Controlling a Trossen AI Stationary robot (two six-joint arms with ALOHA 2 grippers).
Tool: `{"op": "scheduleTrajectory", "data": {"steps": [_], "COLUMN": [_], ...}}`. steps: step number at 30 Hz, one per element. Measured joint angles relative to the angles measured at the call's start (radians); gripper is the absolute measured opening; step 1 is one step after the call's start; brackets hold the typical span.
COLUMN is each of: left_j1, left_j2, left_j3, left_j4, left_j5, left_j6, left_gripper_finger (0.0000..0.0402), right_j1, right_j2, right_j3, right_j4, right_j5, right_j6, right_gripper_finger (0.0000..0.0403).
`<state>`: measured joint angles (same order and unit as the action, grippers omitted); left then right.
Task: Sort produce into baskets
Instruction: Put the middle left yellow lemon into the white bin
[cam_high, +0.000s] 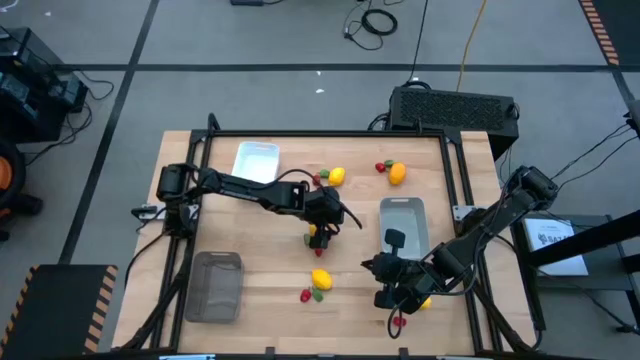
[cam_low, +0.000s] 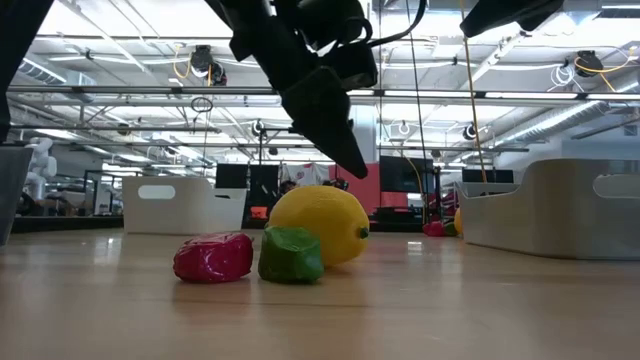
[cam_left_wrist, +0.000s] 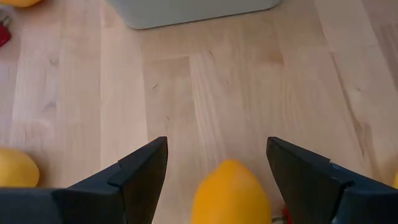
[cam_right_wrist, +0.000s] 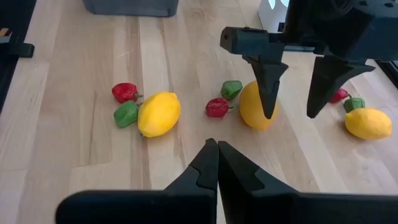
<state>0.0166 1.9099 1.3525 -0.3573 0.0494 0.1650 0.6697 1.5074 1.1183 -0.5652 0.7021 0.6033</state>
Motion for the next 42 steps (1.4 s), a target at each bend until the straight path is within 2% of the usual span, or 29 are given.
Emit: {"op": "scheduleTrajectory", "data": {"steps": [14, 28, 42], "left_j1": [-0.010, -0.011, -0.005], "left_j2": [0.000, 0.008, 0.015], "left_j3": [0.000, 0.000, -0.020], "left_j4": [-0.016, -0.075, -0.147], "left_j5": [-0.001, 0.008, 0.024], "left_j6": [0.007, 0.056, 0.051], "left_gripper_finger": [0.0282, 0.0282, 0.0282], "right_j1": [-0.003, -0.004, -0.070], "right_j2": [0.000, 0.000, 0.000], "right_j3": [0.006, 0.014, 0.015], "right_j4": [-0.003, -0.001, -0.014], "right_j5": [0.000, 0.006, 0.000], "right_j6": [-0.054, -0.180, -0.205], "right_gripper_finger": [0.0000, 0.0000, 0.0000]}}
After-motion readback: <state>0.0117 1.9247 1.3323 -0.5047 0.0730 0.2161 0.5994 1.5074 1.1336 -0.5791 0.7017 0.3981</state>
